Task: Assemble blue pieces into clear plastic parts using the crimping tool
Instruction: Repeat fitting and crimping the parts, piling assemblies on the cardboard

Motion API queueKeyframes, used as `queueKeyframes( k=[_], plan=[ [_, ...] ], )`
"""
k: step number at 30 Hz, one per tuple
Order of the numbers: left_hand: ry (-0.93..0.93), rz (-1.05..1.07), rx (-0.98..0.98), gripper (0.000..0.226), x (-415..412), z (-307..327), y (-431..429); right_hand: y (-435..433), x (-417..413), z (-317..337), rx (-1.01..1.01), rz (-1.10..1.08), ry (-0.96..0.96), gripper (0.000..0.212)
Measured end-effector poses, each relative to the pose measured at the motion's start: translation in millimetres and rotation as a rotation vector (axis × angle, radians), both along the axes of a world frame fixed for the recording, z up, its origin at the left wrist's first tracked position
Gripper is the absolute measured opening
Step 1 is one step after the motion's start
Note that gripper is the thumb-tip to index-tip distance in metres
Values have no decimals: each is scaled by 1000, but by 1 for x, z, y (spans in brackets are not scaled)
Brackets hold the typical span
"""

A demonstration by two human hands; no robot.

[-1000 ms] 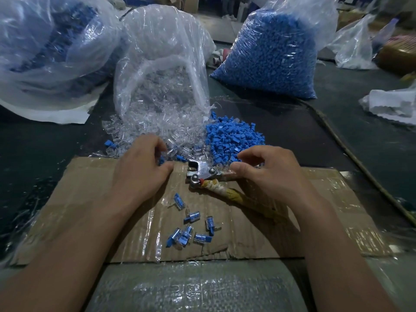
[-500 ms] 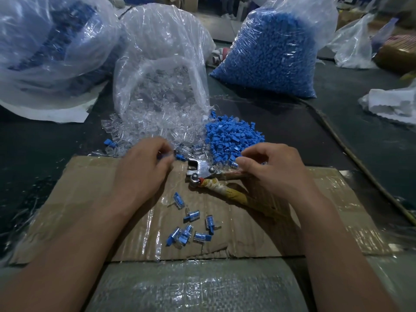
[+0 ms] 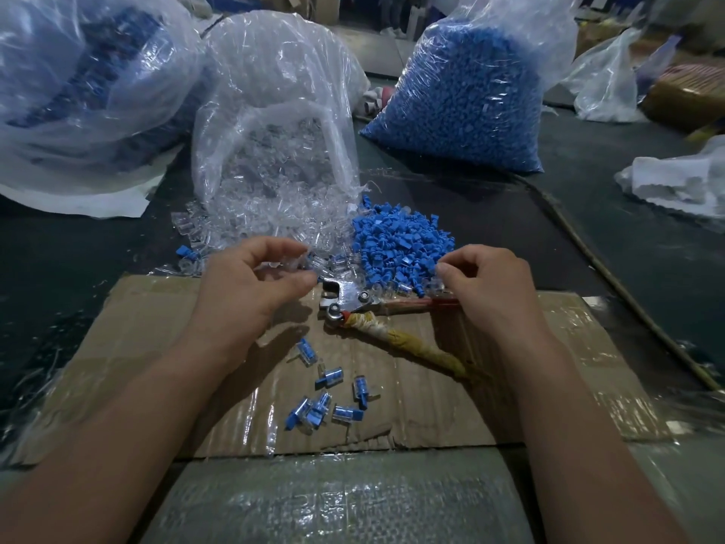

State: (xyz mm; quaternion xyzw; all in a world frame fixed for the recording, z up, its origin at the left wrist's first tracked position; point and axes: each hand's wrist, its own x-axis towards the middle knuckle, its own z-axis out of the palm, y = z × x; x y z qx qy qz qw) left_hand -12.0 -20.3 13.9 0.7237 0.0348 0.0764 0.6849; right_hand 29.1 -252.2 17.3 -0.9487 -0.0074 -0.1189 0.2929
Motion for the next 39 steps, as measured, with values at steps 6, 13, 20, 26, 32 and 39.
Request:
queueKeyframes(
  k=[6,13,20,26,32,39],
  plan=[
    [39,-4,-106,10,1,-1,0,12,3,-3,-123,0,-7,18],
    [54,-7,-93,14,3,-3,0,23,9,-3,-299,6,164,32],
    [-34,-1,118,16,1,-5,2,23,6,-5,-256,52,124,17],
    [-18,-26,31,14,1,-3,1,23,6,-3,-268,71,146,17],
    [-23,-57,46,20,1,-2,0,28,9,-4,-340,72,121,18],
    [-14,-49,37,20,1,-2,0,24,8,-9,-237,70,79,17]
  ],
)
